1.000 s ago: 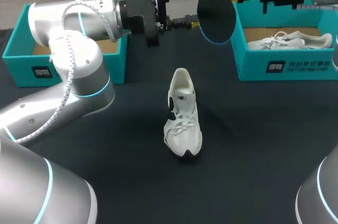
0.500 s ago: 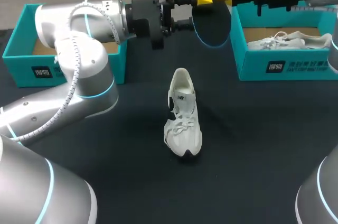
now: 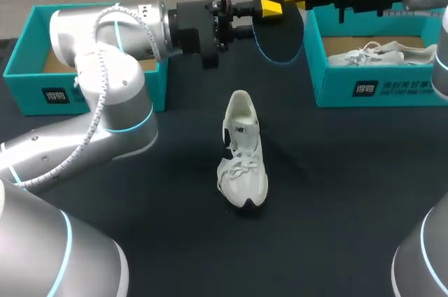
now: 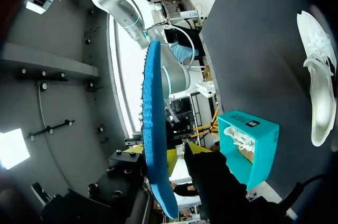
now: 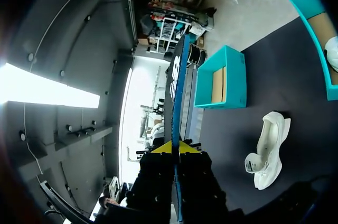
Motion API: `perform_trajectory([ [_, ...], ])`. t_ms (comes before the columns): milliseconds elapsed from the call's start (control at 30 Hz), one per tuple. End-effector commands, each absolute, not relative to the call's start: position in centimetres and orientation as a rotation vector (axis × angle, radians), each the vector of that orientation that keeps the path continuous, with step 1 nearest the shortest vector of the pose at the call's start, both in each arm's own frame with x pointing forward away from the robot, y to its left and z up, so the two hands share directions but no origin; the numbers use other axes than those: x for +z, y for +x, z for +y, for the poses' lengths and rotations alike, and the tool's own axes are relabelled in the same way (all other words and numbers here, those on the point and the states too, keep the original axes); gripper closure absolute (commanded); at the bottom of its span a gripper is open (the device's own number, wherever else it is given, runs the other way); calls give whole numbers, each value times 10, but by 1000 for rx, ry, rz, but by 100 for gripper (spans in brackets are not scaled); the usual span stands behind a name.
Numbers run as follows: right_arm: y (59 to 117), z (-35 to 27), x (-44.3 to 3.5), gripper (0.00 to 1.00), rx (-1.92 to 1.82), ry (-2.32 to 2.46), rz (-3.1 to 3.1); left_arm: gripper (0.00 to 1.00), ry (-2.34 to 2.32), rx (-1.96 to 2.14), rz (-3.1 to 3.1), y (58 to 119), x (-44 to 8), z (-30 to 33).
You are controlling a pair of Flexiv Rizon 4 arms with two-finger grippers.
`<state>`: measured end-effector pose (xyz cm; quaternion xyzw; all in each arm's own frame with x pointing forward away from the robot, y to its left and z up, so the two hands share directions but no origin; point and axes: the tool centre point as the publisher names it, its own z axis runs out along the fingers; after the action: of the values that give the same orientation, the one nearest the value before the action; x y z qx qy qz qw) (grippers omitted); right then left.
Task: Take the shoe out of the shoebox, open the shoe tongue, remove and reinsert the insole, then place the shoe into the shoebox
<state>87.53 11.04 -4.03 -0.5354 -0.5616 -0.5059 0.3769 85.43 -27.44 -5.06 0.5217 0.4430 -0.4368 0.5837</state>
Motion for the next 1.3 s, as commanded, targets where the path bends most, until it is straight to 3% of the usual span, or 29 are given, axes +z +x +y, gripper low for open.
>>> perform_trajectory([
  [33, 877, 111, -41, 100, -1284, -1365, -1441, 59, 1222, -1015, 1033, 853, -51, -275],
  [367, 878, 109, -42, 100, -1260, -1345, -1464, 69, 1229, -1018, 1038, 852, -51, -272],
  [533, 878, 108, -44, 100, -1244, -1338, -1475, 82, 1235, -1024, 1035, 852, -50, -272],
  [767, 880, 109, -44, 100, -1237, -1334, -1478, 87, 1233, -1030, 1044, 853, -52, -272],
  [833, 881, 109, -44, 100, -1240, -1333, -1477, 100, 1229, -1031, 1047, 854, -53, -272],
  [1133, 881, 110, -44, 100, -1264, -1341, -1459, 100, 1202, -1044, 1048, 857, -55, -272],
  [1167, 881, 109, -44, 95, -1264, -1341, -1458, 100, 1201, -1044, 1047, 857, -55, -272],
  [1233, 880, 106, -44, 59, -1276, -1336, -1455, 100, 1199, -1044, 1046, 857, -54, -271],
  [1267, 880, 105, -44, 38, -1282, -1333, -1452, 100, 1198, -1044, 1045, 856, -54, -270],
  [1300, 880, 102, -43, 7, -1287, -1333, -1449, 100, 1197, -1044, 1045, 856, -54, -270],
])
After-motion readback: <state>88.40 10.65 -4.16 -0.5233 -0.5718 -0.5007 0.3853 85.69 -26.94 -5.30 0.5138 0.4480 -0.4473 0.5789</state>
